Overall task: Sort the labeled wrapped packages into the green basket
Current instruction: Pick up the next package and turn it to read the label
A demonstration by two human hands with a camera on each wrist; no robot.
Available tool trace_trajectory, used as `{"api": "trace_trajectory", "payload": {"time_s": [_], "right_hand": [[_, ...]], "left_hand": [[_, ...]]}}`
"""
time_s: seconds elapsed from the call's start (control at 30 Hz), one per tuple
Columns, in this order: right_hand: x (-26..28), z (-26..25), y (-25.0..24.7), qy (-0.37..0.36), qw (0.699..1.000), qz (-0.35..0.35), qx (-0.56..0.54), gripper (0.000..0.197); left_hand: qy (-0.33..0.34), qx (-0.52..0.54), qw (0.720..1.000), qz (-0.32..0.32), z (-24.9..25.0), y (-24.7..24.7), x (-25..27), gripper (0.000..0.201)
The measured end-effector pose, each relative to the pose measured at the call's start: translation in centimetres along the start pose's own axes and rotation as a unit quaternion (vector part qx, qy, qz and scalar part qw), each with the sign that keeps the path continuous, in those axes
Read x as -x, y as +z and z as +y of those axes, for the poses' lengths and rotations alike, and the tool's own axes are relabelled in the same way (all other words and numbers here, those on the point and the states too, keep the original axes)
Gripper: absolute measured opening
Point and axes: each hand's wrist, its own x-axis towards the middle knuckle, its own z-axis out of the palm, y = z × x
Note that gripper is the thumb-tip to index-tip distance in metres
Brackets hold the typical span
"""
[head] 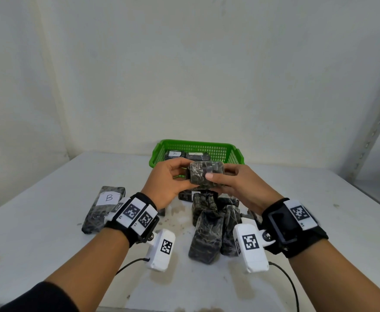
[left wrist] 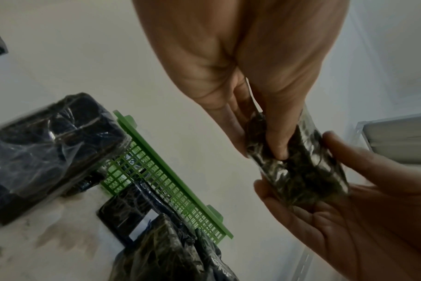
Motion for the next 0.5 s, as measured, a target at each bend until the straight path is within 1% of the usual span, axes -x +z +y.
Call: {"api": "trace_trajectory", "payload": {"time_s": [0.2,0.33,0.43,0.5], "right_hand": [[0.33,0.24,0.16,-0.031,0.999,0.017,0.028,0.033],[0.36,0.24,0.16,-0.021,1.000,-0.001,0.002,0.044],[0.60,0.31,0.08,-0.026,1.000,0.009,0.010,0.035],[0.72,0.43,-0.02,-0.040,0.999,0.025,0.027,0.029]], "left_hand": [[-0.008,-0.001,1.000,-0.013,0.08,-0.03,-0.08,0.042],[-0.008,-0.004,1.000,-0.011,0.13,-0.46,-0.13,0.040],[-0.011,-0.011,1.000,-0.027,0.23,-0.66,-0.07,0.044],[-0.013,-0.018,0.998,-0.050,0.36,-0.75,-0.03,0.051]]}}
